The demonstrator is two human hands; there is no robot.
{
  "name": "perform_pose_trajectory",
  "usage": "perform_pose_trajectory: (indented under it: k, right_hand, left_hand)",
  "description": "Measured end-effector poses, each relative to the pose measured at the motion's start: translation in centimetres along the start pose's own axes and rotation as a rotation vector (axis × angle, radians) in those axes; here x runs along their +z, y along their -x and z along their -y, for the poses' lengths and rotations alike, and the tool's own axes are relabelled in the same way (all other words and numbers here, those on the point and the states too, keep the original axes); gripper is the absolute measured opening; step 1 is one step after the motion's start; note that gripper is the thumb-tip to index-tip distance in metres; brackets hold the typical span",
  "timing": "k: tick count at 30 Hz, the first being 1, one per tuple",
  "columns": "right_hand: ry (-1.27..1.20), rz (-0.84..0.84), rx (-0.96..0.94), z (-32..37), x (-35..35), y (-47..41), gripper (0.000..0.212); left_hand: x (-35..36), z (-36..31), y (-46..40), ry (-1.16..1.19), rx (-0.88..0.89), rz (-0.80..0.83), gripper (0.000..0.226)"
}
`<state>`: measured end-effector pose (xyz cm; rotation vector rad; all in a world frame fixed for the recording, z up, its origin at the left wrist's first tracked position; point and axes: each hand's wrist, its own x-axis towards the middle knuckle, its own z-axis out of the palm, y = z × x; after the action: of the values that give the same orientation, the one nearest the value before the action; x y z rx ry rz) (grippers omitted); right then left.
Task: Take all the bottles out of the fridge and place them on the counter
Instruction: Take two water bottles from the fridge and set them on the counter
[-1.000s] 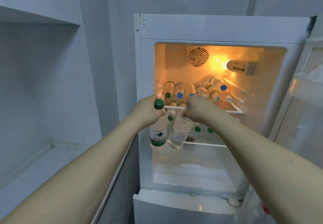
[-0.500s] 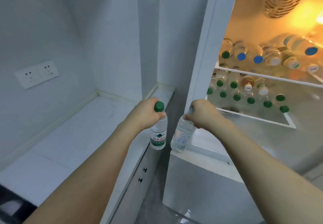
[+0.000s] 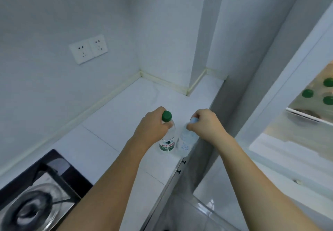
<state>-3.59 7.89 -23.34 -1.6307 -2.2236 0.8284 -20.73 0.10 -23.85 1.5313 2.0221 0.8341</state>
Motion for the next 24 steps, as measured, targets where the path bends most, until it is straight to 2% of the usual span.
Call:
perform_pose_trajectory:
  k: [7,10,16,24]
  right_hand:
    - [-0.027,0.113,-0.125,4.2,4.7,-2.1,0.016]
    - [-0.045,0.202,-0.228,5.7,6.5,-3.2,0.012]
    - [-0.075,0.319,-0.384,8.5,8.9,-3.7,0.016]
    - [-0.06,0.475,-0.663,13.9,12.1,-1.6,0.016]
  left_hand:
    - [-3.4,4.5,1.0,0.061,-0.185,-0.139,0.016]
    - [-4.9,6.1,2.2,0.101,-0.288,-0.25,0.016]
    - [-6.6,7.6,5.9,0.014,-0.436,-0.436,0.019]
    - [-8.5,8.2,13.4,0.028,-0.616,-0.715,0.016]
